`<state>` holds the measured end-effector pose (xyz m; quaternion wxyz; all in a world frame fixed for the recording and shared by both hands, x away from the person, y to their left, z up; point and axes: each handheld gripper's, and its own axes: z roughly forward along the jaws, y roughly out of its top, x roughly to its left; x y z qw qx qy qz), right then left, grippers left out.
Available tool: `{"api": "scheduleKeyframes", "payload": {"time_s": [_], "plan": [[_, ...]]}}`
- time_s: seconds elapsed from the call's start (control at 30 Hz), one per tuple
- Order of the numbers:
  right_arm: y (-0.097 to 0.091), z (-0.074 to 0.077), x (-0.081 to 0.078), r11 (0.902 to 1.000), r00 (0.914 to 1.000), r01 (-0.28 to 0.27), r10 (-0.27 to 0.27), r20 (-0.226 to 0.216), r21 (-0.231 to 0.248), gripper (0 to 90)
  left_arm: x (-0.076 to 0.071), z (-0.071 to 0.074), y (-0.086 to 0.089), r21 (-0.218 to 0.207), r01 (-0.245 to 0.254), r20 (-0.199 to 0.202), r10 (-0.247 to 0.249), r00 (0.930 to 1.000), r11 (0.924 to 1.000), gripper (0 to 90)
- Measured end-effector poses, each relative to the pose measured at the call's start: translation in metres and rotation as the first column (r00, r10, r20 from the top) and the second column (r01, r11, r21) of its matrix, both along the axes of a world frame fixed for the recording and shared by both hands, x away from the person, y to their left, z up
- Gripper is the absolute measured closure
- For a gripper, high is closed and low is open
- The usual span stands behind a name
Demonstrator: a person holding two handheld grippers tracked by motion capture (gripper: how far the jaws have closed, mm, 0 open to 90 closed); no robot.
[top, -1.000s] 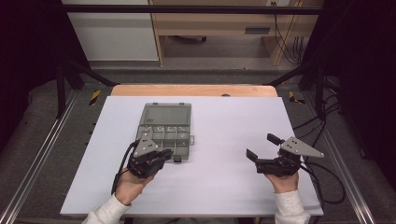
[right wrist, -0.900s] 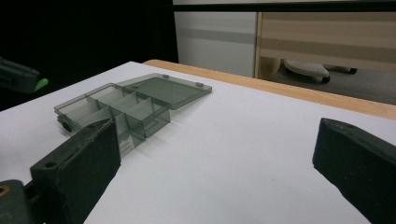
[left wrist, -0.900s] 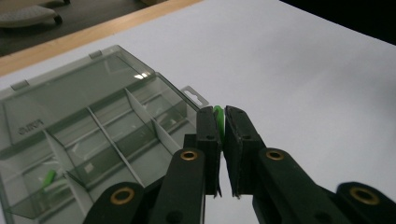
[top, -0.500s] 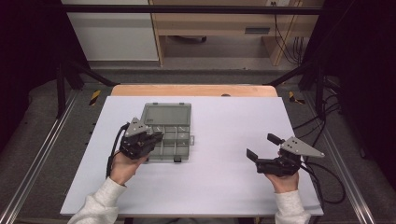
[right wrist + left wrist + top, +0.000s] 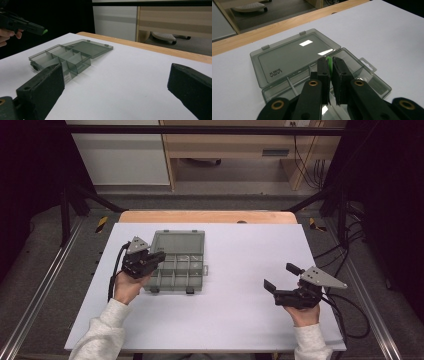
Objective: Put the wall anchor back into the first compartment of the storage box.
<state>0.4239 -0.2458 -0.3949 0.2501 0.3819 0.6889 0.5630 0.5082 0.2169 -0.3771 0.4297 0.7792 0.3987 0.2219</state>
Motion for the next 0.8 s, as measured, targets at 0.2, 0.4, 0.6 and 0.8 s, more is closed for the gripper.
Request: {"api": "scheduleKeyframes", "payload": {"time_s": [0.2, 0.4, 0.6, 0.8], "plan": [[0.0, 0.0, 0.0, 1.0, 1.0, -0.001, 0.001, 0.0, 0.002, 1.4, 0.009, -0.006, 0.009, 0.01, -0.033, -0.005, 0.033, 0.9994, 0.9994, 83.6], [0.0, 0.0, 0.0, 1.0, 1.0, -0.002, 0.002, 0.003, -0.001, 1.4, 0.018, -0.015, 0.019, 0.031, -0.056, -0.011, 0.056, 0.9984, 0.998, 83.6], [0.0, -0.001, 0.0, 1.0, 1.0, -0.004, 0.004, 0.005, -0.004, 1.5, 0.025, -0.029, 0.027, 0.049, -0.08, -0.037, 0.081, 0.996, 0.9956, 83.6], [0.001, -0.001, 0.0, 1.0, 1.0, -0.003, 0.003, -0.002, 0.0, 1.4, 0.031, -0.04, 0.03, 0.088, -0.095, -0.068, 0.101, 0.9926, 0.9916, 83.6]]}}
